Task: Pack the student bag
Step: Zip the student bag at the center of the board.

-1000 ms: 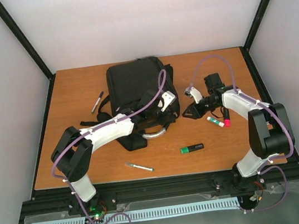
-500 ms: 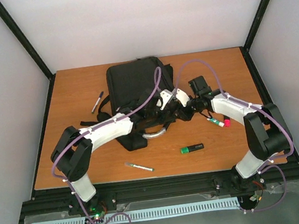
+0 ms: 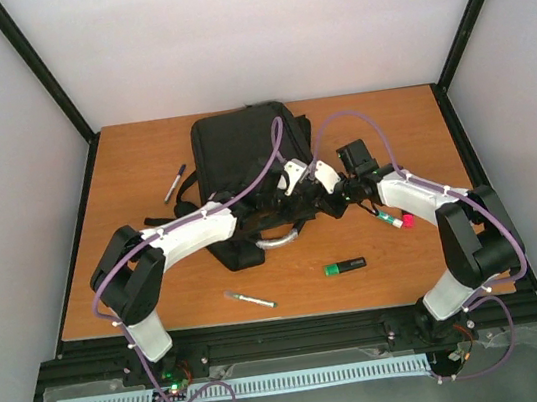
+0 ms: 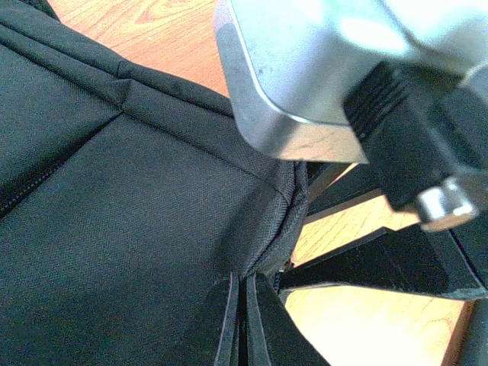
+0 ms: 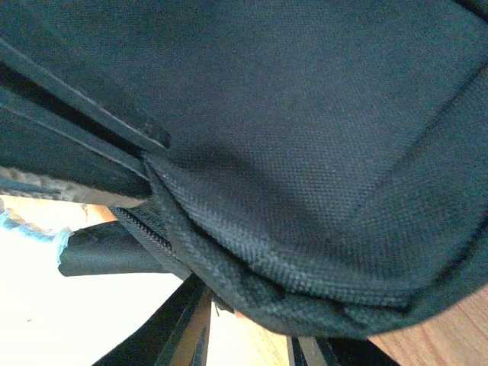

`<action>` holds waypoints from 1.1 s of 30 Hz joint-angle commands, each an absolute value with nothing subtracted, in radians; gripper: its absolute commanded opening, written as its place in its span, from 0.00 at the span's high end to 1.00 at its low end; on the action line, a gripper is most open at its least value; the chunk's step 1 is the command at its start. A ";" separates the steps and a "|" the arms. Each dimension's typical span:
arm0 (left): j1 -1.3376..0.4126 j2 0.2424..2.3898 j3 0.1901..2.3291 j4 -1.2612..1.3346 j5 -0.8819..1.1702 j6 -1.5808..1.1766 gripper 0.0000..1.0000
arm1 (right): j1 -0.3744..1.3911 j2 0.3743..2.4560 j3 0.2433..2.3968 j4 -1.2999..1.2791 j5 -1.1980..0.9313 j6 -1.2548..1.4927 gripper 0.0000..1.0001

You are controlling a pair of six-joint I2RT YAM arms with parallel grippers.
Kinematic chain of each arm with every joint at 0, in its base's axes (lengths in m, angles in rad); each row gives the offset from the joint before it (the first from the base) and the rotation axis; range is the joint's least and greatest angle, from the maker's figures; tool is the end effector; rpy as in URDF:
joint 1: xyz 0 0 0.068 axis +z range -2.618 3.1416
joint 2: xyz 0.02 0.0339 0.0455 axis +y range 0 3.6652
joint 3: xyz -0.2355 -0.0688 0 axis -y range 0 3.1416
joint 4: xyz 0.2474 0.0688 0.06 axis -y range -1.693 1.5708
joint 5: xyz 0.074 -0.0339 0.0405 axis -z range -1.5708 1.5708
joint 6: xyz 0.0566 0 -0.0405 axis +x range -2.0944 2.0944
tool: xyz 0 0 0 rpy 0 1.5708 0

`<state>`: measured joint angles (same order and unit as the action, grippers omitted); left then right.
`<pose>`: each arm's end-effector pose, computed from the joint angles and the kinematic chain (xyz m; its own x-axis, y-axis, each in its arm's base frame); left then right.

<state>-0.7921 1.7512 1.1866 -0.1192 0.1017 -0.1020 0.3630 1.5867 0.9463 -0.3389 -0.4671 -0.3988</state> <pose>0.2799 -0.2919 0.1812 -0.5191 0.3819 -0.7646 0.7143 0.6852 -0.1427 0.2970 0.1401 0.1459 -0.5009 -0.5611 -0.6590 -0.8098 0.5726 0.1279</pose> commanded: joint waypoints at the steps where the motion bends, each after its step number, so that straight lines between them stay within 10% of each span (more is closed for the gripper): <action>1: -0.784 1.711 1.200 -0.015 0.117 -0.120 0.99 | 0.375 1.593 0.933 -0.339 -0.436 -0.405 0.74; 14: -0.782 1.713 1.188 -0.021 0.128 -0.118 0.99 | 0.374 1.545 0.926 -0.364 -0.291 -0.414 0.96; 33: -0.832 1.718 1.124 0.015 0.293 -0.119 0.99 | 0.209 1.691 1.102 -0.431 -0.274 -0.579 0.97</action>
<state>-0.7937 1.7508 1.1259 -0.0307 0.1989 -0.1089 0.2569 1.6367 1.0294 -0.4381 -0.3172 -0.5339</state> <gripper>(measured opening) 0.009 0.030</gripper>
